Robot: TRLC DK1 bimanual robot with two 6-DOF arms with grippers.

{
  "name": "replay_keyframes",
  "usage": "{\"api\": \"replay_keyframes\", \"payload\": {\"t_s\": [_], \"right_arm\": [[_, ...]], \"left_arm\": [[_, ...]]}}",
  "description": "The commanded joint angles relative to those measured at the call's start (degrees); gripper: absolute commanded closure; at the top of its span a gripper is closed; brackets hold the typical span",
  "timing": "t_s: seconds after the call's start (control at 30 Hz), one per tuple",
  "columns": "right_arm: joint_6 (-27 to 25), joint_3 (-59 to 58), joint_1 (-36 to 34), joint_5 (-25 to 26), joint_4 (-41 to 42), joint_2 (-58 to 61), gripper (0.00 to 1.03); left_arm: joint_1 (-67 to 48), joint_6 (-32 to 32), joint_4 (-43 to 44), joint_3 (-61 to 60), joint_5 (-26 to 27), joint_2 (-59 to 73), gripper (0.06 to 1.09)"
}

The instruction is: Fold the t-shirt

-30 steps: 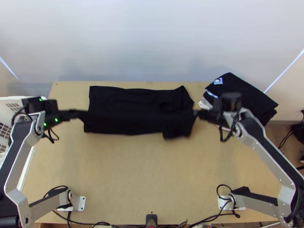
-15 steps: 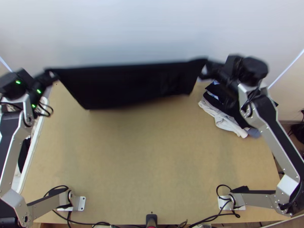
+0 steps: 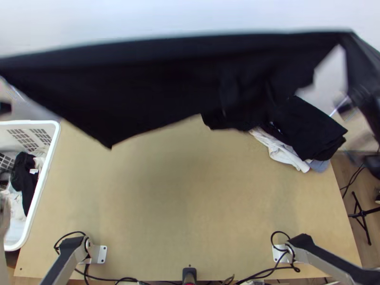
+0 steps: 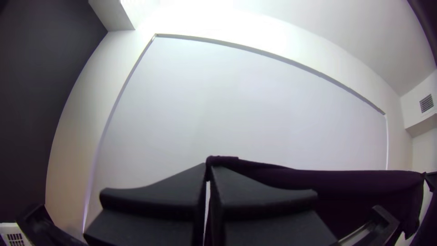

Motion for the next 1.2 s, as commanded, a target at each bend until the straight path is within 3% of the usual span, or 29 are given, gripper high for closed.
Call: {"api": "replay_keyframes", "payload": {"t_s": [0.0,0.13,0.23,0.43,0.53,0.67,0.83,1.0,1.17], "right_arm": [[1.7,-5.9,0.6,-2.5,-16.1,-19.6,1.00],[2.4,-10.1,0.7,-2.6,-22.9,-24.6,1.00],[4.3,-16.2,0.7,-2.5,-22.9,-26.0,1.00],[11.3,-38.7,0.1,-2.4,-19.0,-22.5,1.00],[15.0,-52.5,-0.1,-2.5,-10.6,-18.6,1.00],[16.2,-63.1,0.3,-2.4,4.0,-9.2,1.00],[16.8,-64.0,-0.4,-2.4,10.2,4.8,1.00],[16.9,-61.0,-1.0,0.0,15.6,14.9,1.00],[16.7,-51.5,-3.9,2.3,16.3,27.7,1.00]], "left_arm": [[0.8,0.9,-11.5,-6.2,-0.7,-16.8,1.05],[1.1,0.4,-18.0,-8.0,-0.6,-20.3,1.05],[0.9,-1.0,-22.5,-10.3,-0.5,-21.9,1.05],[-1.1,-3.7,-32.0,-21.3,3.6,-22.3,1.05],[-3.7,-3.2,-32.8,-32.3,4.3,-20.5,1.05],[-6.4,-0.8,-26.6,-42.1,3.8,-11.6,1.05],[-7.7,1.3,-14.0,-44.3,2.7,6.8,1.05],[-6.7,0.9,-2.7,-36.5,2.1,29.0,1.05],[-6.4,-0.2,-0.4,-23.4,2.1,45.9,1.05]]}}
